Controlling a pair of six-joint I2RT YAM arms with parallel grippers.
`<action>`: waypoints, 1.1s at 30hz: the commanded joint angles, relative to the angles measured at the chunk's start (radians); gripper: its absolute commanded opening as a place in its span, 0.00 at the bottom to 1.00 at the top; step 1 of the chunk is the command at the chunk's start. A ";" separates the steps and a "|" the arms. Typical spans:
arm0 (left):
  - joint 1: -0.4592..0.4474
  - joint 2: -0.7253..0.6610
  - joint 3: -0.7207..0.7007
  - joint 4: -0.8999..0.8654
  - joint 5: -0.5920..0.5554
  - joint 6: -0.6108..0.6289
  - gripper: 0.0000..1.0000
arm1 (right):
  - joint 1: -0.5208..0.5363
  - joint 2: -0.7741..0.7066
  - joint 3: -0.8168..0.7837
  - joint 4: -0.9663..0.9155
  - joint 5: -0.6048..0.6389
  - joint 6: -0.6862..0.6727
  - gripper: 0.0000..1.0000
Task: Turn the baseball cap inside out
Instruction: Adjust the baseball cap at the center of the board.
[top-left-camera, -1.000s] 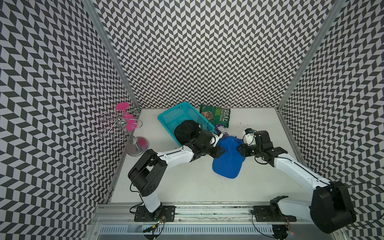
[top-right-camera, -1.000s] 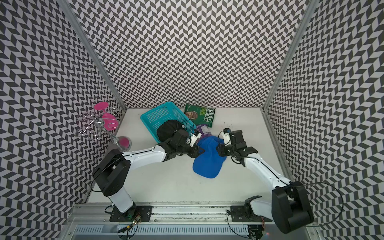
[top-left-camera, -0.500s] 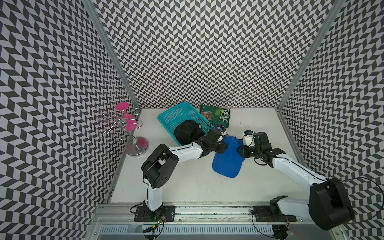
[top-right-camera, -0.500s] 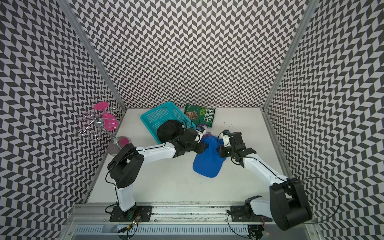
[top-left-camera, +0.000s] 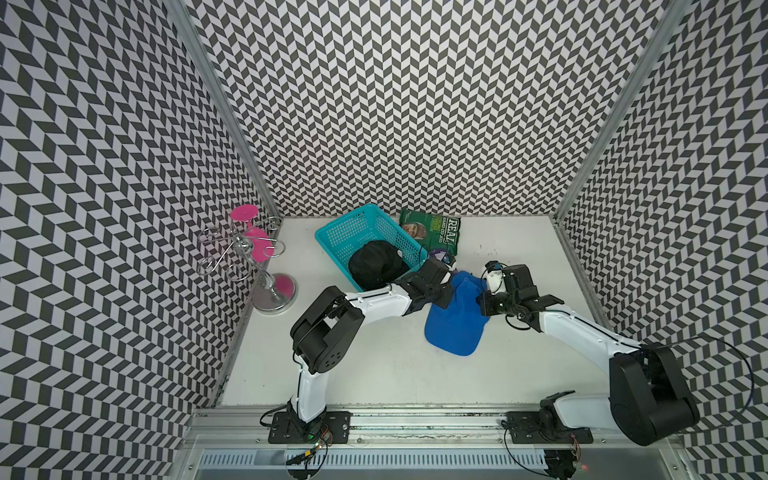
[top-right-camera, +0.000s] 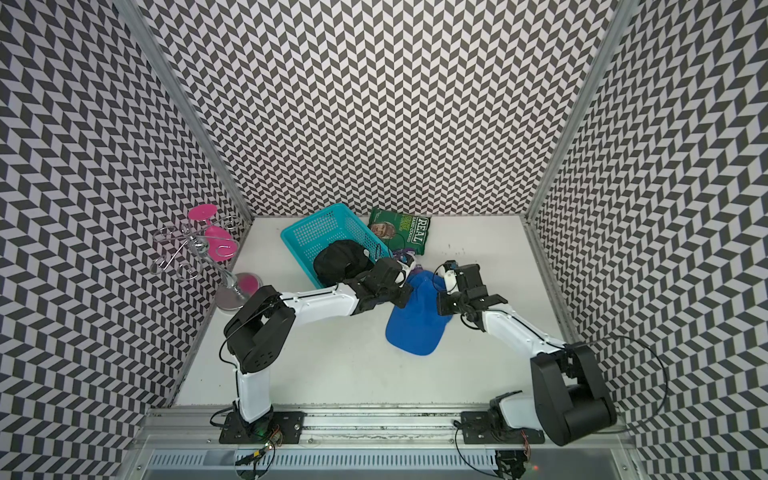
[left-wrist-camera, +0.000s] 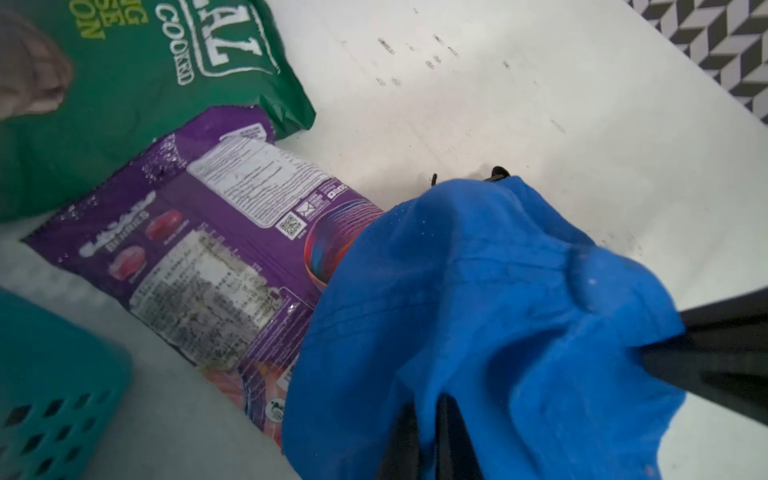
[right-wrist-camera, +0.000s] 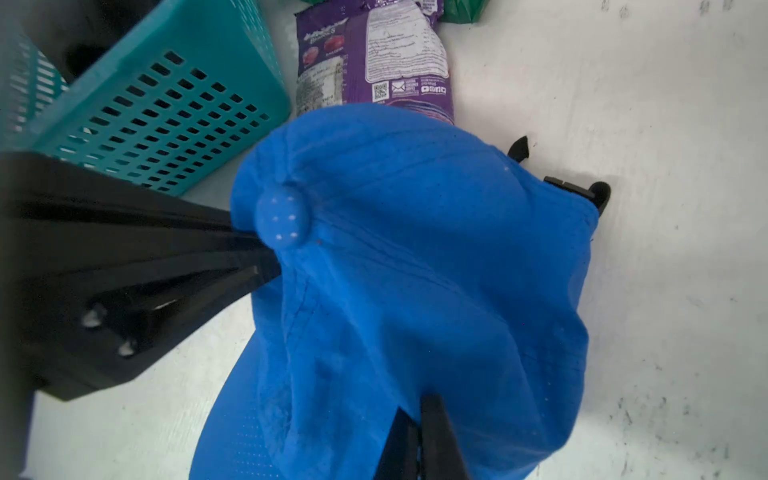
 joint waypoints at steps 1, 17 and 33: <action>-0.008 -0.051 -0.019 0.010 0.052 0.022 0.00 | -0.003 -0.009 0.008 0.022 0.038 -0.010 0.00; 0.076 -0.221 -0.158 -0.082 0.493 0.134 0.00 | -0.006 -0.082 0.084 -0.170 0.070 -0.055 0.00; 0.127 -0.160 -0.174 -0.067 0.569 0.127 0.17 | -0.006 -0.011 0.162 -0.289 0.078 -0.086 0.16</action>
